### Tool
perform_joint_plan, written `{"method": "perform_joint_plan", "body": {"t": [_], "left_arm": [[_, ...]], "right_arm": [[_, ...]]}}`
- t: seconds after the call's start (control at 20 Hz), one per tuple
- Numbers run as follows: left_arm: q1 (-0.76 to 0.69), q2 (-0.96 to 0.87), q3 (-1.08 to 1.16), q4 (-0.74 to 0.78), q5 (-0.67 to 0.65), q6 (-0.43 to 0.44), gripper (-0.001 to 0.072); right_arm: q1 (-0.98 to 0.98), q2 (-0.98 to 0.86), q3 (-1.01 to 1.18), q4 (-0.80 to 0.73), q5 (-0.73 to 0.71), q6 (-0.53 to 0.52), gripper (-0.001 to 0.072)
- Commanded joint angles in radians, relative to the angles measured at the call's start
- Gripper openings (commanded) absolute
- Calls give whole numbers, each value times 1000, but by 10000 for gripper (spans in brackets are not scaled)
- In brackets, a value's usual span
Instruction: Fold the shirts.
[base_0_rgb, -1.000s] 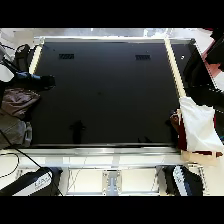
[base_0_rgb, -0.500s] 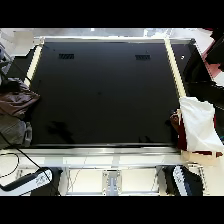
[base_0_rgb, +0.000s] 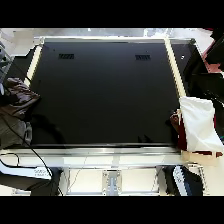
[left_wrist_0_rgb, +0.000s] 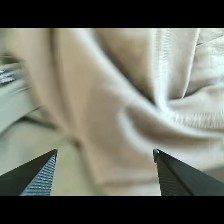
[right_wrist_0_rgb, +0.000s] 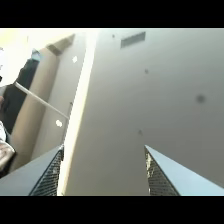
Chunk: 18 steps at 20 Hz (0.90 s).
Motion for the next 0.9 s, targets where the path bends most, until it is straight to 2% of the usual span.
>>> {"method": "perform_joint_plan", "body": {"t": [0.0, 0.15, 0.4, 0.7, 0.85], "left_arm": [[11, -95, 2, -13, 129, -12, 716], [10, -97, 29, -13, 224, -12, 715], [9, -98, 160, -56, 267, -11, 714], [5, -98, 178, -92, 210, -11, 710], [3, -98, 178, -115, 258, -13, 708]], "right_arm": [[1, 1, 0, 11, -20, 8, 562], [1, 1, 0, 11, -22, 8, 562], [1, 1, 0, 0, -23, 8, 562], [1, 1, 0, -3, -23, 8, 561], [1, 1, 0, -4, -24, 8, 562]]}}
